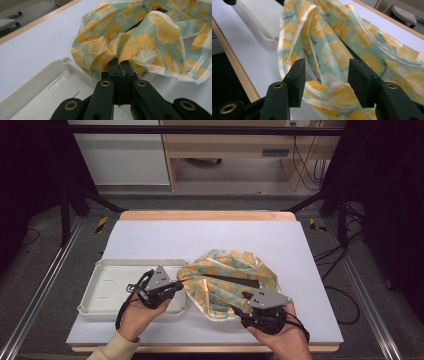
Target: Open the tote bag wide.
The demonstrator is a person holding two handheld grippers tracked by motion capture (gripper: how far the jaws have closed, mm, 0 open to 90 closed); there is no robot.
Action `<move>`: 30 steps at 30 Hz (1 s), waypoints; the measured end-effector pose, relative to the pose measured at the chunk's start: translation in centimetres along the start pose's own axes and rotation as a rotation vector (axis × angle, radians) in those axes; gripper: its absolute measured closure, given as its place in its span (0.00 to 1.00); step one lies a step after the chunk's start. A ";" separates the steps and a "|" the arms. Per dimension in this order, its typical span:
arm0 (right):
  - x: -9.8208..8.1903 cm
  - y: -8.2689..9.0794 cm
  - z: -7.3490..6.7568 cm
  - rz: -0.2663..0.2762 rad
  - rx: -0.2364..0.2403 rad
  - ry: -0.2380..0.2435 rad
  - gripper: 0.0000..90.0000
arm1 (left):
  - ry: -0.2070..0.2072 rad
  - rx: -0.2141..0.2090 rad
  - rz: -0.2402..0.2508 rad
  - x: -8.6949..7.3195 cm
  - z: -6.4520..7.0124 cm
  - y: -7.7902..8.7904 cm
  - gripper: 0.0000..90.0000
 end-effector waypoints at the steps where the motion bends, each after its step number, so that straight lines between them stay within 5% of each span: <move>1: 0.1 0.0 0.2 -0.002 -0.004 0.000 0.52 | -0.004 -0.002 0.000 0.1 0.1 0.1 1.00; 9: 1.4 -0.4 4.1 -0.023 -0.079 -0.040 0.52 | -0.023 -0.015 -0.008 0.1 0.5 0.2 1.00; 15: -0.4 -1.8 6.4 -0.108 -0.113 -0.088 0.60 | -0.027 -0.018 -0.006 0.1 0.5 0.4 1.00; 30: -5.3 -1.0 2.1 -0.169 0.001 -0.066 0.60 | -0.010 0.019 0.029 0.5 0.3 0.8 1.00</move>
Point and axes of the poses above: each handheld gripper's, and its own axes: y roughly backward along the jaws, x roughly out of its top, z roughly to its right, the point moved 5 cm from there along -y, roughly forward along the jaws, and after that the axes turned 1 degree about -z, right-handed, at the moved point
